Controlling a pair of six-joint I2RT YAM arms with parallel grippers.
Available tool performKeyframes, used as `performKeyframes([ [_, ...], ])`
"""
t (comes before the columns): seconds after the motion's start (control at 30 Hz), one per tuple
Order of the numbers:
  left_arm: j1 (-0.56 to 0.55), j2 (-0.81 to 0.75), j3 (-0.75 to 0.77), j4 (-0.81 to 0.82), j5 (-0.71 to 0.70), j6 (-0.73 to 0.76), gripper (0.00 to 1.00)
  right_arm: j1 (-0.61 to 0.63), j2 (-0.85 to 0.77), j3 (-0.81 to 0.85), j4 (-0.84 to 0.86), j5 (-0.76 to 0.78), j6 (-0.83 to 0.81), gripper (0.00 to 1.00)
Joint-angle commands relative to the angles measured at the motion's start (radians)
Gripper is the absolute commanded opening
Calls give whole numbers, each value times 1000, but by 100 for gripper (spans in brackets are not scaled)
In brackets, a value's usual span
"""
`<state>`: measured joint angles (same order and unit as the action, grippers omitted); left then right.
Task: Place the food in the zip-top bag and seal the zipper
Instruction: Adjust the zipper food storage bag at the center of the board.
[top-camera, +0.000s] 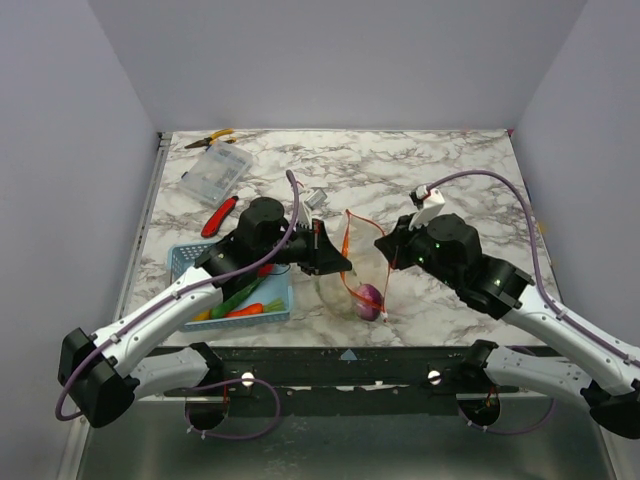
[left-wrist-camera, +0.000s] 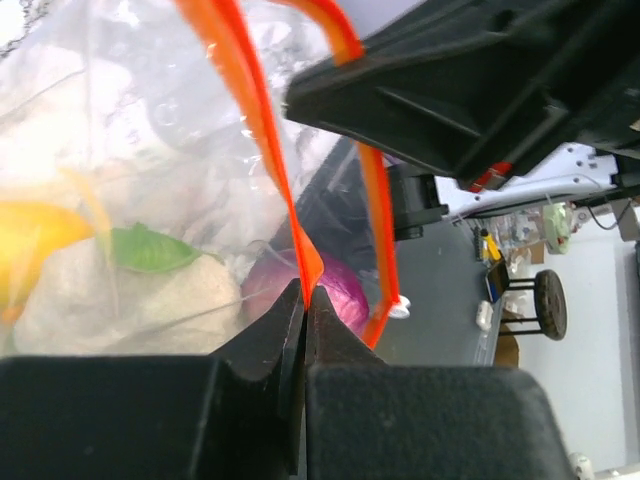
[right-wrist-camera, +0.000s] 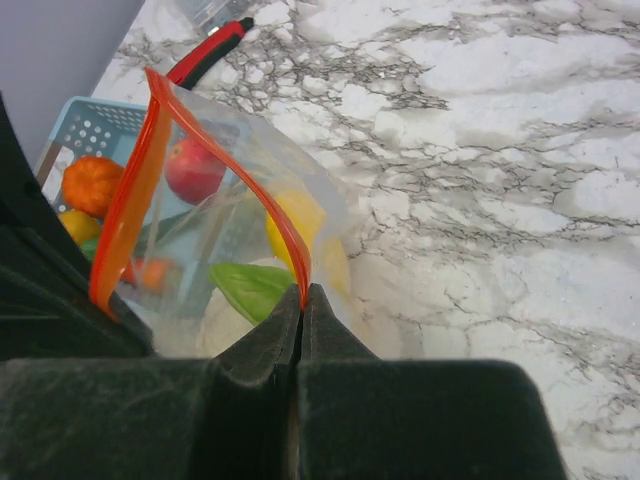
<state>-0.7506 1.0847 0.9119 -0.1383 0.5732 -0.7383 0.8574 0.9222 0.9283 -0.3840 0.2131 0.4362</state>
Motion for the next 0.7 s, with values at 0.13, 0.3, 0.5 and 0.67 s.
performKeyframes([
  [0.13, -3, 14, 41, -134, -103, 79, 0, 3, -41, 28, -44, 76, -17, 1],
  [0.3, 0, -68, 10, 88, 81, 12, 0, 3, -72, 81, -57, -8, 4, 1],
  [0.5, 10, -25, 22, -116, -88, 24, 0, 3, -90, 62, -34, -8, 13, 1],
  [0.67, 27, 31, -29, -120, -88, 3, 0, 3, -65, -11, -26, 76, 4, 1],
])
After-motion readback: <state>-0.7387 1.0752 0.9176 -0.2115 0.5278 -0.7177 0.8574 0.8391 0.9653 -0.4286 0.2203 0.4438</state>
